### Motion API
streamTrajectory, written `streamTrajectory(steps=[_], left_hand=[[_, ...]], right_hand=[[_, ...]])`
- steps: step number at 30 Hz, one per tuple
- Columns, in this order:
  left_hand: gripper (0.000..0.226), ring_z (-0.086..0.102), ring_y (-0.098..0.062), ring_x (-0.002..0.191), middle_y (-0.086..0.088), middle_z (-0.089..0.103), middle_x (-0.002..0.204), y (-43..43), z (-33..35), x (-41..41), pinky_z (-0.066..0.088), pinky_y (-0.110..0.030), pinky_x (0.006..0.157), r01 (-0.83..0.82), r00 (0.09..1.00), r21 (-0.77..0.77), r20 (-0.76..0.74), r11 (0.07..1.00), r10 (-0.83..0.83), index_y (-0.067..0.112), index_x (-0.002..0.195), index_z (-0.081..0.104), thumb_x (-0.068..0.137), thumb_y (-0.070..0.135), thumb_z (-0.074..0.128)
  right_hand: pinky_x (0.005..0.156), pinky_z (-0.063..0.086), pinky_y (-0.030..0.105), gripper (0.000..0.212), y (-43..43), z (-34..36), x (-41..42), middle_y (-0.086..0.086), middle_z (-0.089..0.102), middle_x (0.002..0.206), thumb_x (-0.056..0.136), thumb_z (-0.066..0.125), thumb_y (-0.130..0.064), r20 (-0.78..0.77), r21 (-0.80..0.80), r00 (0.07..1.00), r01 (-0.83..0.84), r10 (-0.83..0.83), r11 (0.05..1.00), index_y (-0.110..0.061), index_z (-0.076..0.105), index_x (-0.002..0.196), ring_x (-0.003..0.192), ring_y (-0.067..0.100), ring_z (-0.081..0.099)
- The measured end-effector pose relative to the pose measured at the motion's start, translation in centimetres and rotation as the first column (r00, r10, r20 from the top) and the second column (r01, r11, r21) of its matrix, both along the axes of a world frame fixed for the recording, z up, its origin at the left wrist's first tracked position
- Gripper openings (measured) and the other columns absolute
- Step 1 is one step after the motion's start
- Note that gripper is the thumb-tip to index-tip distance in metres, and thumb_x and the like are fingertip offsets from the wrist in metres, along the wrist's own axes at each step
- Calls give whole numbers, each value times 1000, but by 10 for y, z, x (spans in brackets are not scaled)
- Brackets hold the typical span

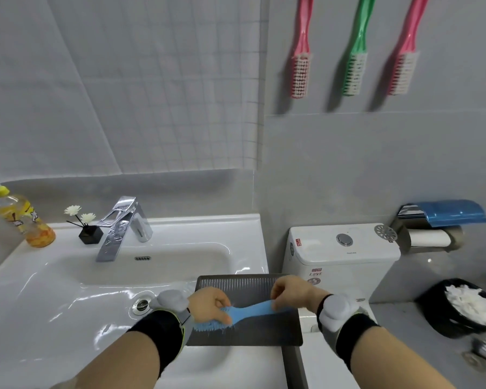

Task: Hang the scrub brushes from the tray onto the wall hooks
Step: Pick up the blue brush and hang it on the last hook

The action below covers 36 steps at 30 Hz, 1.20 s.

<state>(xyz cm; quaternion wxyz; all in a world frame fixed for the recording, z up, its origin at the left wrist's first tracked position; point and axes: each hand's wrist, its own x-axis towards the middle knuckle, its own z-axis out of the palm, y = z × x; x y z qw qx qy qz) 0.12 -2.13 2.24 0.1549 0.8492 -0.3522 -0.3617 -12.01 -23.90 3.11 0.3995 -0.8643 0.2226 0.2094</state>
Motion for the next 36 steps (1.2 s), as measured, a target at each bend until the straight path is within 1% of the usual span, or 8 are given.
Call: streamTrajectory(steps=[7,11,17,21,24,27,32,36], left_hand=[[64,55,-13,98,8,57,105,-55,64,20,42,-23,80,30,996,-242,93,970,-8,24,118,57,63,48,80],[66,60,-21,89,5,55,104,-101,102,21,51,-30,68,-5,980,-414,179,910,87,23,118,46,63,33,81],[52,62,-21,103,-5,62,115,-194,157,18,53,-40,92,-13,991,-586,100,810,89,16,115,51,71,26,78],[44,62,-26,110,-16,64,120,-268,216,11,48,-45,100,-38,999,-708,-30,705,23,5,119,55,79,12,72],[17,63,-24,93,-21,65,107,-317,258,-6,51,-36,91,-97,973,-769,-207,632,-102,6,103,62,86,5,61],[21,60,-24,95,-16,63,104,-362,289,-22,49,-39,95,-172,917,-776,-352,607,-190,1,111,60,92,5,52],[18,65,-15,90,0,67,98,-425,323,-34,56,-30,74,-202,848,-760,-451,618,-277,18,111,59,95,16,49],[21,65,-22,99,-7,66,110,-453,334,-33,56,-36,79,-238,806,-756,-504,610,-310,18,115,56,96,17,48]], right_hand=[[39,48,18,13,-62,81,24,15,57,62,77,65,9,185,479,816,412,-548,775,0,60,69,43,18,55],[37,47,18,9,-103,136,30,17,57,63,79,65,3,255,591,647,484,-719,645,1,62,71,34,15,53],[38,45,18,13,-164,209,27,1,50,46,85,63,-13,344,757,381,428,-858,493,0,64,83,36,12,53],[56,45,25,22,-210,267,18,-1,61,71,84,65,-35,567,650,300,409,-767,640,-14,68,83,60,14,56],[67,48,28,24,-239,304,11,2,66,82,86,63,-39,659,631,250,328,-709,703,-16,66,84,70,16,59],[59,52,27,23,-268,333,7,6,65,71,89,61,-35,688,658,218,214,-692,722,-12,59,93,63,18,62],[54,42,30,20,-319,374,16,1,57,56,92,55,-33,790,526,154,328,-593,785,-17,51,82,48,16,52],[50,39,30,21,-344,387,28,-1,53,51,92,55,-32,818,506,100,344,-567,791,-17,49,77,43,14,46]])
